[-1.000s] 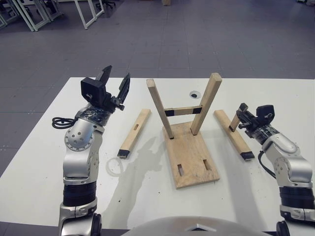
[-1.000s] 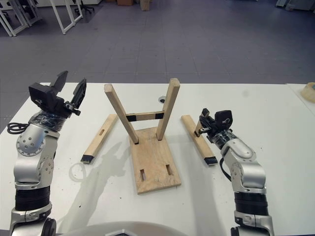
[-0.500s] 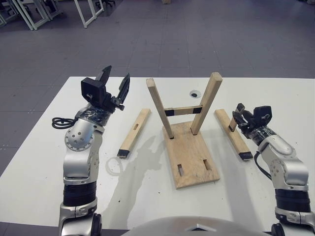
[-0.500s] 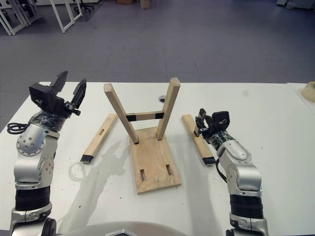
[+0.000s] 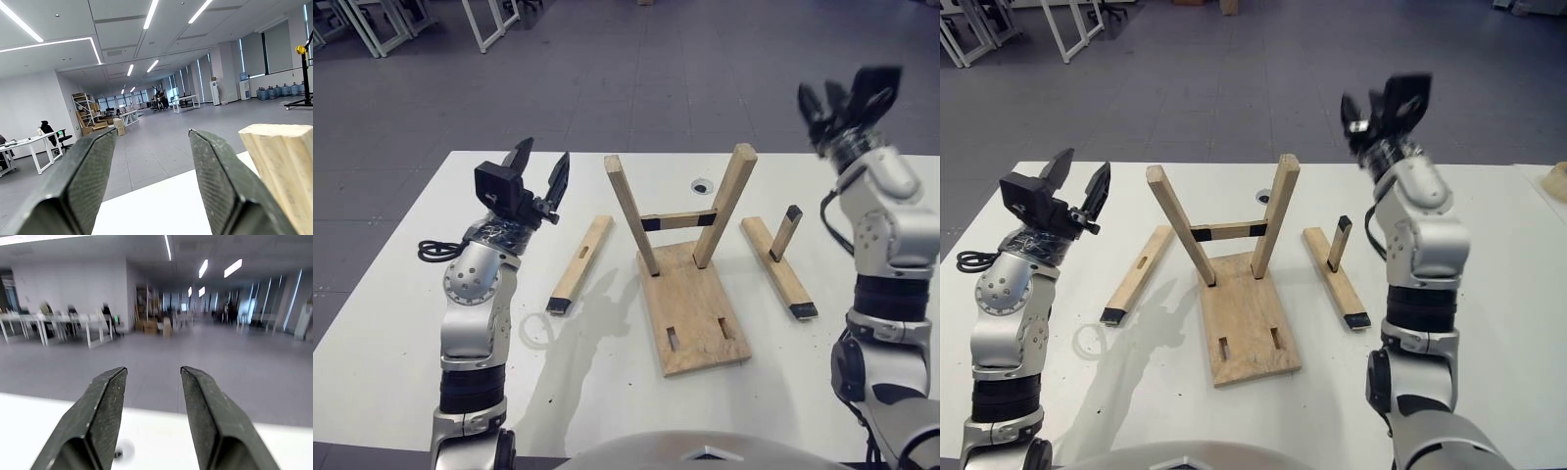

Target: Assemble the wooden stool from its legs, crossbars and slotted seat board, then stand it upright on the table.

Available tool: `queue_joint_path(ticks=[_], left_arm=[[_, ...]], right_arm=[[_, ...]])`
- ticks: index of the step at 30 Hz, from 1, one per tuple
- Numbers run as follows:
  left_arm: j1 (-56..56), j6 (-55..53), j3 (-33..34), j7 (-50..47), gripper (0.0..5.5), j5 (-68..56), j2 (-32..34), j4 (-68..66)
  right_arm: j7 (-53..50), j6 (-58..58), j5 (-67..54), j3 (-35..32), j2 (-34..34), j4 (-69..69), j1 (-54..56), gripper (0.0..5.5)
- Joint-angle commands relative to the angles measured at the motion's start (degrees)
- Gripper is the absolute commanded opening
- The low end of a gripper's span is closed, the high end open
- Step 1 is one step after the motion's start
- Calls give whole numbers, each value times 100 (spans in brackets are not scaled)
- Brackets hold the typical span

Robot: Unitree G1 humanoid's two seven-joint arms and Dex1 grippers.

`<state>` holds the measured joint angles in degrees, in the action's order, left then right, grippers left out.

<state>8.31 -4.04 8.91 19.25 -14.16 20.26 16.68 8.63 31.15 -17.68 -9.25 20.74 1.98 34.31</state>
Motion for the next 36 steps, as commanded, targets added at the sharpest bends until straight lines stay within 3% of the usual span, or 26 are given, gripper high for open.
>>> queue_joint_path(ticks=[1, 6, 13, 18, 23, 26, 32, 36], left_arm=[[-60, -51, -43, -37, 269, 74, -38, -51], [-119, -81, -76, -36, 269, 61, -87, -81], [-207, -91, -14, -38, 269, 44, -77, -11], [-238, -74, -28, -79, 269, 85, -102, 8], [-305, -65, -31, -86, 269, 89, -115, 44], [-365, -62, -6, -64, 269, 74, -114, 58], [-409, -36, 10, -9, 269, 66, -88, 3], [-423, -31, 16, 2, 269, 71, -84, -18]], right_arm=[[43, 227, 226, 260, -175, 489, -841, 202], [129, 183, 468, 327, -57, 971, -1056, 202], [-2, 308, -159, -288, -218, -567, -90, 202], [-200, 625, -498, -969, 92, -1280, 242, 202], [5, 834, -613, -1460, 387, -1812, -887, 202], [310, 619, -565, -1499, 311, -2040, -1950, 259], [777, 174, -374, -1134, 51, -1992, -3654, 375], [1093, -153, -121, -580, 19, -1834, -4389, 380]])
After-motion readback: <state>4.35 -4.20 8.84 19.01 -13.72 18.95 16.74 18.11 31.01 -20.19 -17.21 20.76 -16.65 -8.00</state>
